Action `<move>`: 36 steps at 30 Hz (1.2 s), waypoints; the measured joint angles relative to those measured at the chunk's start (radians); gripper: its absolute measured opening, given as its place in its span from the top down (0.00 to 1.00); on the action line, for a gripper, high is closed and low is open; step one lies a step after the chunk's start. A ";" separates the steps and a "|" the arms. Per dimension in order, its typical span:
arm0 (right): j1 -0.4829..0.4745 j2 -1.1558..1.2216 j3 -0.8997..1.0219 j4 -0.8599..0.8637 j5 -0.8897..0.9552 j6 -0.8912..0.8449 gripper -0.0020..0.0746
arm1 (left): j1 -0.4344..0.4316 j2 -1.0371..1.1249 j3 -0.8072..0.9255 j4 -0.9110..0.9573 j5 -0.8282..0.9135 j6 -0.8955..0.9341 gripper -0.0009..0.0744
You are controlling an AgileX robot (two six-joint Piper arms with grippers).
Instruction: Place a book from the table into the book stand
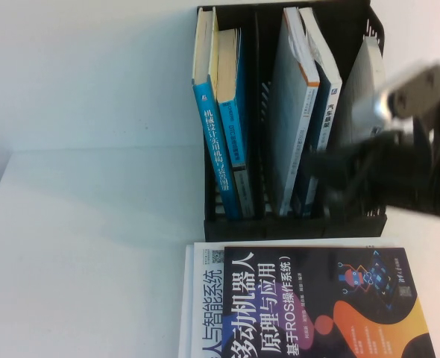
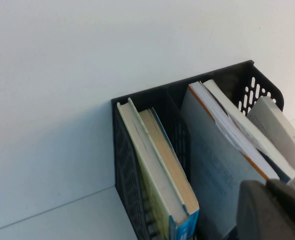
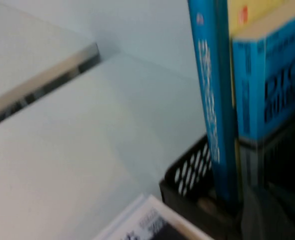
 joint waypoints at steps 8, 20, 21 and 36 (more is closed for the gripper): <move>0.000 -0.148 0.160 0.029 -0.201 0.000 0.98 | 0.000 -0.032 0.039 -0.030 0.056 0.003 0.99; 0.000 -0.541 0.382 0.091 -0.348 0.000 0.98 | -0.143 -0.348 0.615 0.008 -0.246 0.010 0.99; 0.000 -0.562 0.404 0.100 -0.361 0.000 0.98 | -0.151 -0.380 0.684 0.008 -0.299 0.001 0.99; 0.000 -0.652 0.560 0.131 -0.428 -0.003 0.98 | -0.159 -0.656 1.418 -0.030 -0.843 -0.047 0.99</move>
